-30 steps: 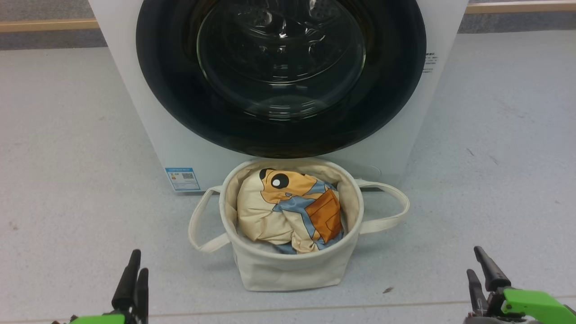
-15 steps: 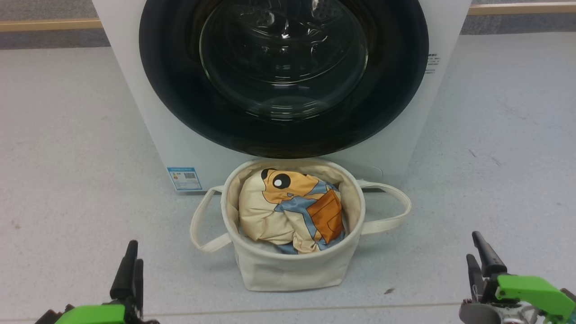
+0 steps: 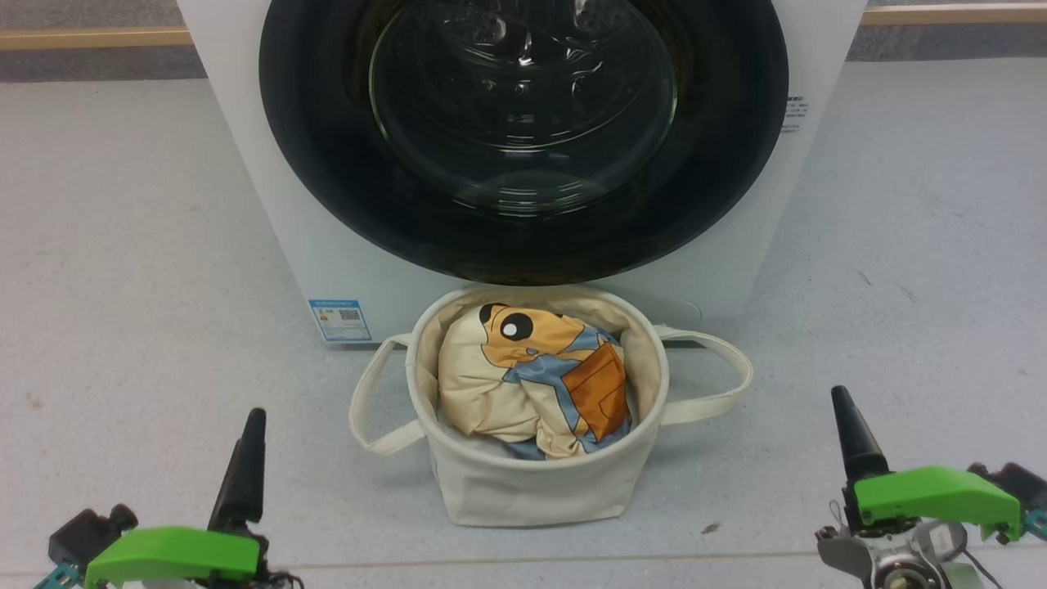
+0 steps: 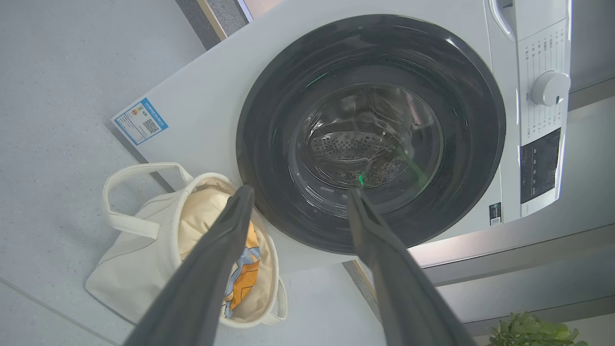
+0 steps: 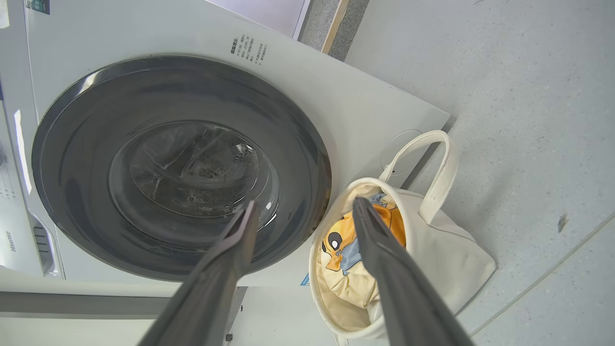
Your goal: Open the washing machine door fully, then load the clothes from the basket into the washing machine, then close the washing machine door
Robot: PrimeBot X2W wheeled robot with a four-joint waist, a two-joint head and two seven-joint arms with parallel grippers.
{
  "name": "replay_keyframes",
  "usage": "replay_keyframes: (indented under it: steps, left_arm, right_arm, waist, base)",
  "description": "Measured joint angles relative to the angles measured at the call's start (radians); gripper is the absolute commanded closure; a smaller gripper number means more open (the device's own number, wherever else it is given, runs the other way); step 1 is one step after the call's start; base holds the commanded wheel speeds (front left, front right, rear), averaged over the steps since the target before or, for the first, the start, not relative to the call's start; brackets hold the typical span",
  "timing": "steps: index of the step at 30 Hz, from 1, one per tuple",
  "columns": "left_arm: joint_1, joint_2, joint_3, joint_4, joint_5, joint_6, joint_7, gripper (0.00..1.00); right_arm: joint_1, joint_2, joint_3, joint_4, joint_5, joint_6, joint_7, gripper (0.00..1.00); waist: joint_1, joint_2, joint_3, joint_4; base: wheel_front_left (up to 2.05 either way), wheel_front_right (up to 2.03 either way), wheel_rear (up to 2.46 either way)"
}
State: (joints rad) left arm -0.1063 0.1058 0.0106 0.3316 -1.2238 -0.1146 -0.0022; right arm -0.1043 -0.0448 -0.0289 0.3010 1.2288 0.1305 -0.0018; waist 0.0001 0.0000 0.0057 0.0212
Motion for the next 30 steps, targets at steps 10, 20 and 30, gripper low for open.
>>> replay_keyframes:
  steps: [10, 20, 30]
  left_arm:
    - [0.000, 0.008, -0.021, 0.015, 0.171, 0.002, -0.027, 0.00]
    - [-0.033, 0.012, -0.017, 0.030, 0.284, 0.001, -0.057, 0.00]
    - [-0.052, 0.026, -0.016, 0.043, 0.393, 0.000, -0.080, 0.00]
  right_arm:
    - [-0.019, -0.011, 0.051, -0.021, -0.152, 0.000, -0.027, 0.00]
    - [-0.048, -0.027, 0.089, -0.023, -0.266, 0.000, -0.054, 0.00]
    - [-0.068, -0.030, 0.117, -0.019, -0.373, 0.000, -0.081, 0.00]
  waist:
    - [0.0000, 0.0000, -0.001, 0.008]
    - [0.0000, 0.0000, -0.002, 0.014]
    - [0.0000, 0.0000, -0.002, 0.022]
  base:
    - [0.00, 0.00, 0.00]
    - [0.00, 0.00, 0.00]
    - [0.00, 0.00, 0.00]
